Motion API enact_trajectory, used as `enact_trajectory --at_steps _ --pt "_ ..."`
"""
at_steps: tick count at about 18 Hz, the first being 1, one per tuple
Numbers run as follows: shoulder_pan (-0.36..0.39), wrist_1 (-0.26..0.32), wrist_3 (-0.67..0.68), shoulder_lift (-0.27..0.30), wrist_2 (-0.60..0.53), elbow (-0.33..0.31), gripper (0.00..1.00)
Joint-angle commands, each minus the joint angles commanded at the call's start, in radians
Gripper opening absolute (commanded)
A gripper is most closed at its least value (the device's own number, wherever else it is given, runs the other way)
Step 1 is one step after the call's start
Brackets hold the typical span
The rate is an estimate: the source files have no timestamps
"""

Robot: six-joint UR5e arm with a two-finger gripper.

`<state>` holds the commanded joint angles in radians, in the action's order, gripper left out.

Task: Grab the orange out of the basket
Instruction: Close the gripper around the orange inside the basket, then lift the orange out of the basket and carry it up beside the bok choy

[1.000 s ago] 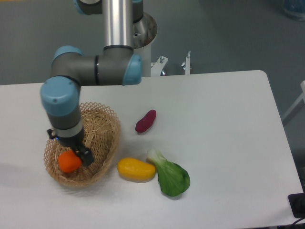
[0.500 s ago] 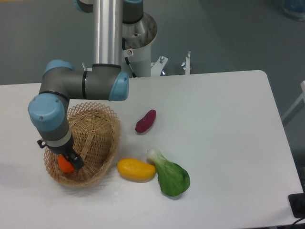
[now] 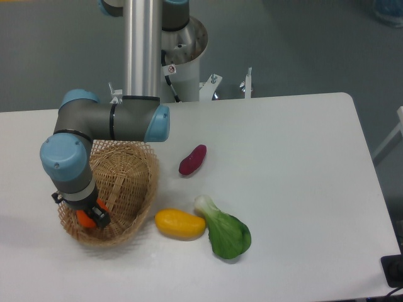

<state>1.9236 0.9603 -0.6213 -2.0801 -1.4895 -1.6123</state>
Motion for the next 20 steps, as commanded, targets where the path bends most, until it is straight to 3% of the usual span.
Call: enact_trajectory --at_steps 5,8,11,14,17,20 --pt "0.014 0.002 0.026 0.072 0.002 -0.006 0.09" --pt "0.073 0.009 0.029 0.132 0.002 -0.008 0.11" --pt "0.179 0.011 0.023 0.146 0.012 -0.009 0.11" --pt "0.383 0.006 -0.004 0.147 0.125 -0.014 0.11" --pt "0.53 0.006 -0.14 0.146 0.135 -0.02 0.11" --pt "0.627 0.006 -0.224 0.146 0.129 -0.026 0.11"
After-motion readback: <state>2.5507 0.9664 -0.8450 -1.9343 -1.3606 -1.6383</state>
